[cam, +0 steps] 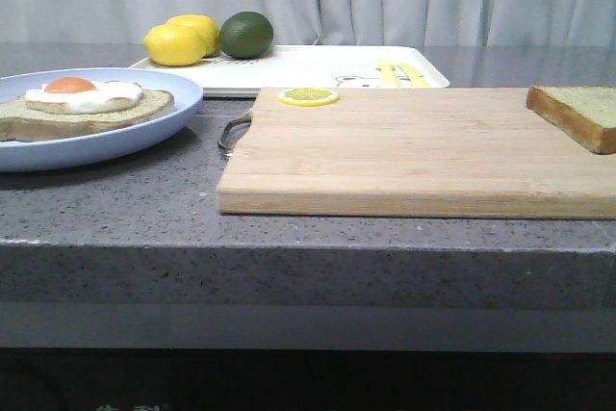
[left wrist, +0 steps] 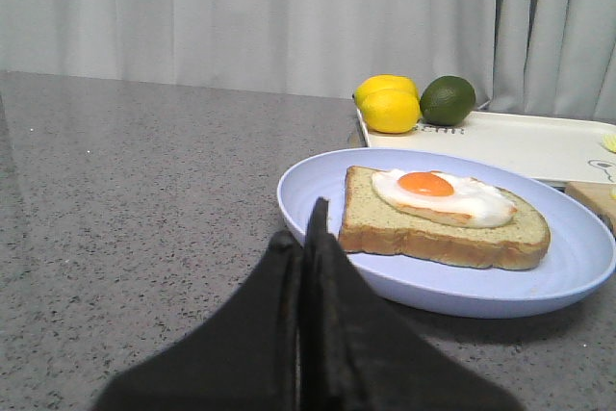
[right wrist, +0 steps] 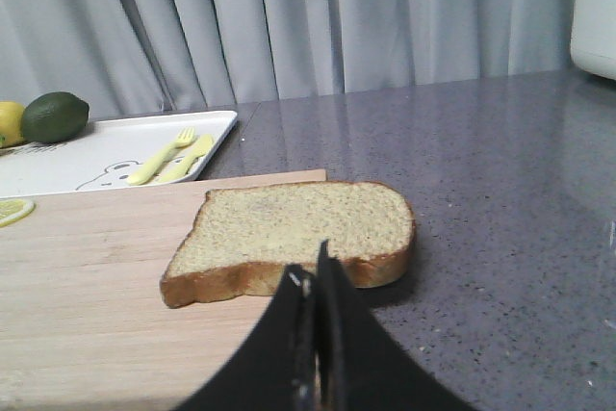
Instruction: Place bread and move sandwich to tray
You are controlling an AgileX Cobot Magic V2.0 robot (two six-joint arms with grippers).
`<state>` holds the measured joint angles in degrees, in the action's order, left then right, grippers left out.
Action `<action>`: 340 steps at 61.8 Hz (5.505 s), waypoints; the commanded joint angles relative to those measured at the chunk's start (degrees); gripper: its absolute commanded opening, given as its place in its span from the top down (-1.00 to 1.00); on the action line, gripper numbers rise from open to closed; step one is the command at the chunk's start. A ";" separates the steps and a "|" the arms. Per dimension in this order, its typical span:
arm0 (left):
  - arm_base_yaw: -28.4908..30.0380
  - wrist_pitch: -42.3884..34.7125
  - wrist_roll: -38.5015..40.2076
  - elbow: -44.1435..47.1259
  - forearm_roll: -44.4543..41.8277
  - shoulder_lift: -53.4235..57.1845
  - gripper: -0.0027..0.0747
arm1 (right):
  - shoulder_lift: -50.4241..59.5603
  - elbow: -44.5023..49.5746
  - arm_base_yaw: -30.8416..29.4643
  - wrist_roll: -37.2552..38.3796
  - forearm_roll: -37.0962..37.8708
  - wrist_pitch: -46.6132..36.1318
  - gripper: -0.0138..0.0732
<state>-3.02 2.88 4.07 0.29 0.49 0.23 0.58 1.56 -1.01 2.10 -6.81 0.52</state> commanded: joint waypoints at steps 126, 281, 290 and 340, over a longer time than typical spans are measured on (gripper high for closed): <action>0.02 29.48 0.13 -48.61 0.81 -21.58 0.98 | -22.47 -41.66 -0.37 -0.12 2.09 28.07 0.84; 0.02 32.73 0.02 -44.41 -0.12 -33.91 -0.26 | -65.01 -58.16 -28.88 -7.09 -10.24 56.02 -0.82; 0.02 32.83 0.02 -44.41 -0.12 -33.91 -0.26 | -73.72 -58.86 -37.45 -21.39 -31.92 61.61 -0.82; 0.02 32.65 0.02 -44.41 -1.57 -33.91 -0.26 | -94.09 -59.05 -38.38 -43.57 -59.29 74.05 -0.82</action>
<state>-3.02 39.38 4.07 -41.99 -0.98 -33.22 -94.39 -55.71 -39.96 -39.60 -61.56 67.74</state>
